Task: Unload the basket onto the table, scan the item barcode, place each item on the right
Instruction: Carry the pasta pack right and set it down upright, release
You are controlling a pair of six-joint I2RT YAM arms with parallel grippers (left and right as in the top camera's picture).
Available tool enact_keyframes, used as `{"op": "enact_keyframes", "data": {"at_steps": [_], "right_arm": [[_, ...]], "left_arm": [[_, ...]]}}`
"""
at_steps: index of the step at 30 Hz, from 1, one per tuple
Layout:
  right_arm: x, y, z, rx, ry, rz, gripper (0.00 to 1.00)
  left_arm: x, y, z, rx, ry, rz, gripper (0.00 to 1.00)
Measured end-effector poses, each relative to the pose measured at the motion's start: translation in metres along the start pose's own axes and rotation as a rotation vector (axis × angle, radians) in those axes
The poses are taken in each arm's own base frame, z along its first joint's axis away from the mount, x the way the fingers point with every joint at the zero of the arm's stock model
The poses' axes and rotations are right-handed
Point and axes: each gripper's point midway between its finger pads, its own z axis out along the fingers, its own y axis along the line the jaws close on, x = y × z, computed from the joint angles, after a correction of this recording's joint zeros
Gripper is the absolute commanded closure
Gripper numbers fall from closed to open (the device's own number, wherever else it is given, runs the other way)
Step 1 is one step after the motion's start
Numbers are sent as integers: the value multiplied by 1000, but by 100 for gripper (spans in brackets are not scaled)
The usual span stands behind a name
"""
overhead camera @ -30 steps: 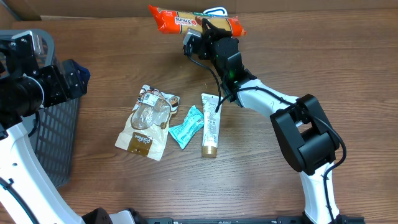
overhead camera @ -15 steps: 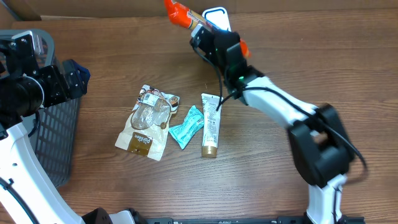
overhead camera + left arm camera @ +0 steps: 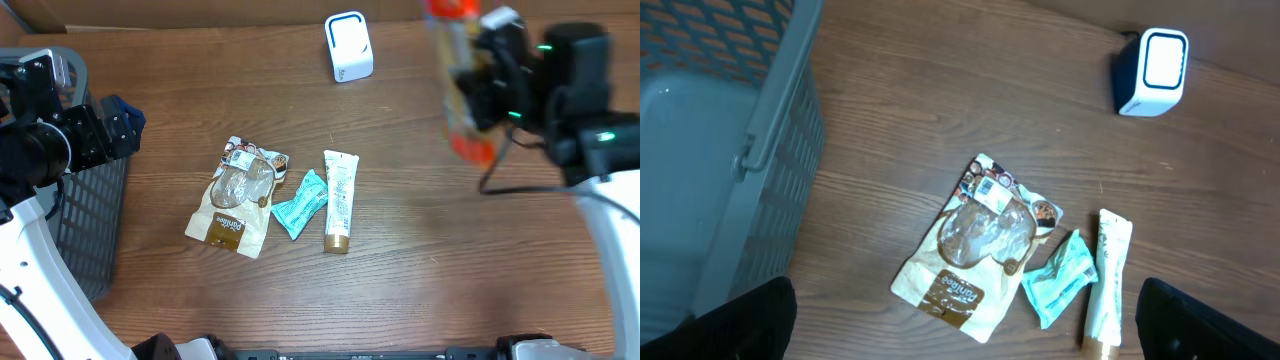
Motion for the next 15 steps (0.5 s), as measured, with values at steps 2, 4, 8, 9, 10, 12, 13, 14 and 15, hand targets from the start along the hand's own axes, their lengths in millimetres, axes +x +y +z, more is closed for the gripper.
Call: {"op": "enact_keyframes", "data": {"at_steps": [2, 4, 8, 9, 10, 12, 13, 14, 15], "right_arm": [[32, -20, 8, -7, 103, 103, 96], [64, -40, 24, -21, 202, 194, 96], [117, -72, 56, -38, 344, 321, 96], [130, -79, 63, -42, 376, 350, 96], [139, -85, 69, -45, 398, 370, 96], [154, -97, 81, -49, 433, 403, 96], [161, -101, 88, -54, 449, 412, 96], [169, -104, 96, -63, 471, 419, 96], [173, -104, 99, -68, 481, 421, 94]], "left_arm": [[0, 0, 0, 0, 0, 0, 0], [0, 0, 0, 0, 0, 0, 0], [0, 0, 0, 0, 0, 0, 0], [0, 0, 0, 0, 0, 0, 0], [0, 0, 0, 0, 0, 0, 0], [0, 0, 0, 0, 0, 0, 0], [0, 0, 0, 0, 0, 0, 0], [0, 0, 0, 0, 0, 0, 0], [0, 0, 0, 0, 0, 0, 1]]}}
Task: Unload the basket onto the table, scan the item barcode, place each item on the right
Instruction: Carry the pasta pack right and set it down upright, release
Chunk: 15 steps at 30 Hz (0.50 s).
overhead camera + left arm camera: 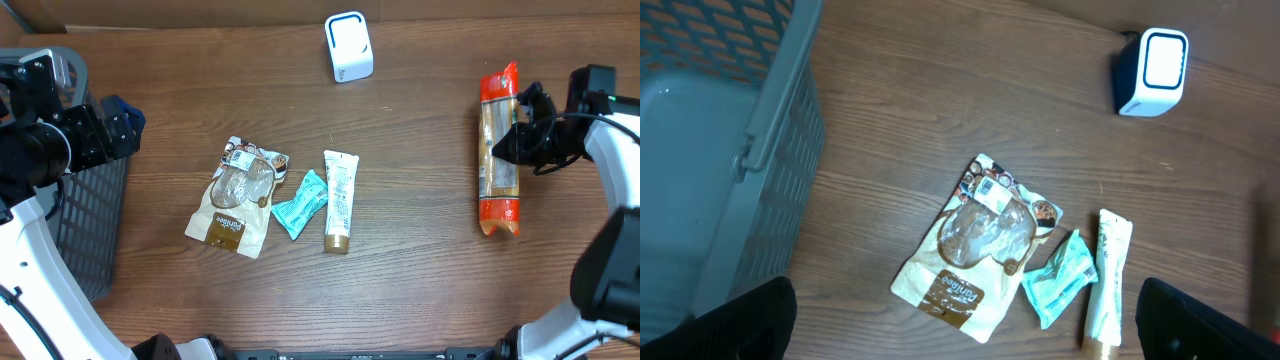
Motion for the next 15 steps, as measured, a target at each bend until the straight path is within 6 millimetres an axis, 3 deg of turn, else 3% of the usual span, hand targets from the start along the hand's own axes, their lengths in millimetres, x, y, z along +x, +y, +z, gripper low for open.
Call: {"op": "enact_keyframes", "data": {"at_steps": [2, 3, 5, 7, 9, 11, 15], "right_arm": [[5, -4, 14, -12, 37, 4, 81], [5, -6, 18, -15, 46, 4, 65], [2, -8, 23, -21, 35, -2, 55], [-4, -8, 21, -25, 13, 9, 37], [-11, -9, 15, -28, -8, 41, 32], [-17, -10, 5, -31, -19, 75, 19], [-35, -10, -31, -27, -55, 120, 0]], "left_arm": [[0, 0, 0, 0, 0, 0, 0], [0, 0, 0, 0, 0, 0, 0], [0, 0, 0, 0, 0, 0, 0], [0, 0, 0, 0, 0, 0, 0], [0, 0, 0, 0, 0, 0, 0], [0, 0, 0, 0, 0, 0, 1], [0, 0, 0, 0, 0, 0, 0]]}}
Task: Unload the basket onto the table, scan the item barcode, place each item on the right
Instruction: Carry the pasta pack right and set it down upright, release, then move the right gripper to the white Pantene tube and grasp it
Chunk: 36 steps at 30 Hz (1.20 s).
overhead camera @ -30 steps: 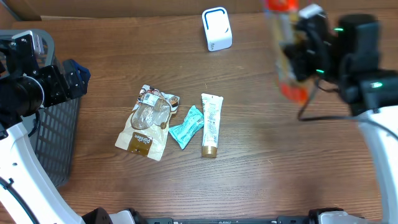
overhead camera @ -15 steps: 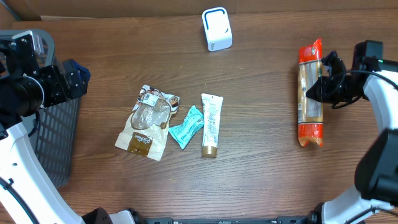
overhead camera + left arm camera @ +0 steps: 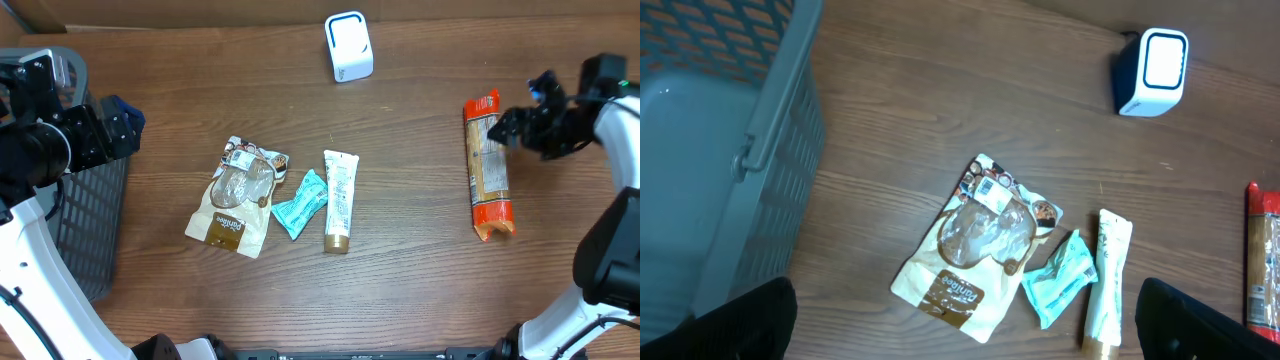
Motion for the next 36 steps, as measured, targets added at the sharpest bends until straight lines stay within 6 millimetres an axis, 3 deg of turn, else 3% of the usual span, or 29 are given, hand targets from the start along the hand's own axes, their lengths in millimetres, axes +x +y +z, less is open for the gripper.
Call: {"op": "enact_keyframes", "data": {"at_steps": [3, 6, 10, 15, 22, 30, 36], "right_arm": [[-18, 13, -30, 2, -40, 18, 0], [-25, 32, -46, -25, -51, 55, 0], [-19, 71, -45, -125, -11, 87, 0], [-1, 127, -21, -206, 81, 18, 1], [51, 186, 36, -200, 241, -139, 5], [90, 219, 91, -222, 281, -267, 10], [126, 236, 130, -233, 312, -249, 18]], "left_arm": [[0, 0, 0, 0, 0, 0, 0], [0, 0, 0, 0, 0, 0, 0], [0, 0, 0, 0, 0, 0, 0], [0, 0, 0, 0, 0, 0, 0], [0, 0, 0, 0, 0, 0, 0], [0, 0, 0, 0, -1, 0, 0], [0, 0, 0, 0, 0, 0, 0]]}}
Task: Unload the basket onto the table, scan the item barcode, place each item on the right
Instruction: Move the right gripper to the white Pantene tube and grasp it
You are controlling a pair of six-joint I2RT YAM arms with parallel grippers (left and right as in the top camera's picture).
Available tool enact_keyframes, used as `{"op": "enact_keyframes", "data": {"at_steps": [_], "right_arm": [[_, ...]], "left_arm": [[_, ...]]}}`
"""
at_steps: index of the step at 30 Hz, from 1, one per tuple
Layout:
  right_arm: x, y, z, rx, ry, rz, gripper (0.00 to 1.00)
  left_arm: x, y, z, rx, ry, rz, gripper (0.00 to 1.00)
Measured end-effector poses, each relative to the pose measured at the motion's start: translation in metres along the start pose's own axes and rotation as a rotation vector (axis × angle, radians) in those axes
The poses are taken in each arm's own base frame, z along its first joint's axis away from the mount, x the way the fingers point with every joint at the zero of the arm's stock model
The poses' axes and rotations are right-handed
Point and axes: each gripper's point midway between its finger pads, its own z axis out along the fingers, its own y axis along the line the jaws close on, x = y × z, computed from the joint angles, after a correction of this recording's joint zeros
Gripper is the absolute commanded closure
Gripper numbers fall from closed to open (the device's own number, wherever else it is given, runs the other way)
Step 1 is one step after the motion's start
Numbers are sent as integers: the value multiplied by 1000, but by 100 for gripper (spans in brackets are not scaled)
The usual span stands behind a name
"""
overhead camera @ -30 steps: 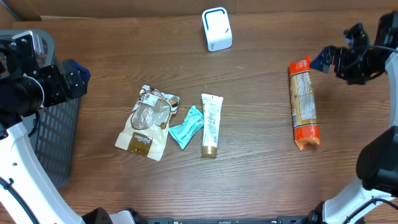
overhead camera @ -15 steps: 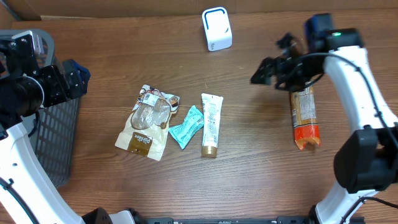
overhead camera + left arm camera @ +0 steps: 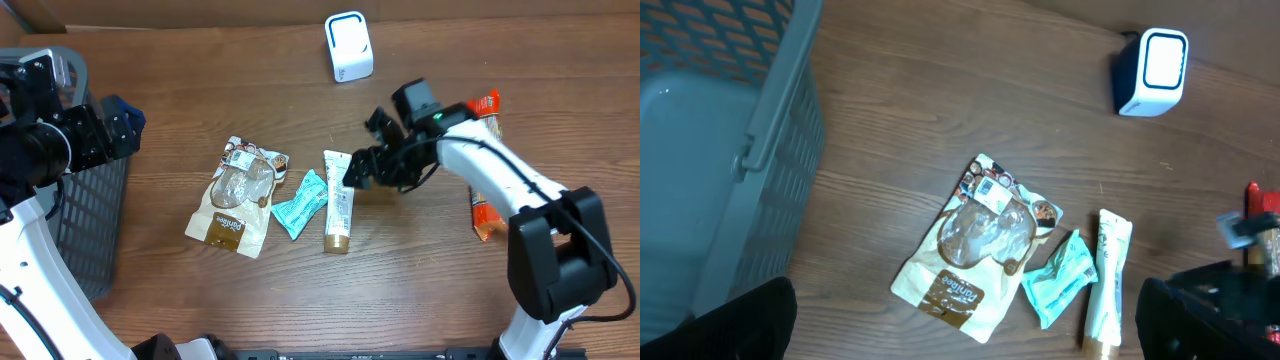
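A white-and-blue scanner point(image 3: 348, 47) stands at the back of the table, also seen in the left wrist view point(image 3: 1152, 72). A cream-and-brown pouch point(image 3: 237, 195), a teal packet point(image 3: 300, 203) and a white tube point(image 3: 340, 199) lie side by side mid-table. A long red-ended snack package point(image 3: 484, 210) lies to the right, partly under my right arm. My right gripper point(image 3: 362, 158) hovers open by the tube's top end, holding nothing. My left gripper point(image 3: 965, 335) is open and empty, high up by the basket.
A grey mesh basket point(image 3: 90, 230) stands at the table's left edge, under my left arm. A cardboard edge runs along the back behind the scanner.
My right gripper has moved left from beside the red package to the top end of the white tube. The package lies where it was. The left arm has not moved.
At first my right gripper held the red package high over the table's right side. Then the package was down on the table with the gripper at it. Then the gripper stood off it, open. Now it is over at the tube.
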Motion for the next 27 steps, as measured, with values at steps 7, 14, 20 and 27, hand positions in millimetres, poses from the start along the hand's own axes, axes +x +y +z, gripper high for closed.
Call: {"op": "enact_keyframes", "data": {"at_steps": [7, 14, 20, 27], "right_arm": [[5, 27, 27, 13, -9, -16, 28], [24, 68, 55, 26, 19, -85, 44], [34, 81, 63, 25, 36, -87, 45], [44, 80, 68, 47, 70, -52, 45]], "left_arm": [[0, 0, 0, 0, 0, 0, 0], [0, 0, 0, 0, 0, 0, 0], [0, 0, 0, 0, 0, 0, 0], [0, 0, 0, 0, 0, 0, 0]]}}
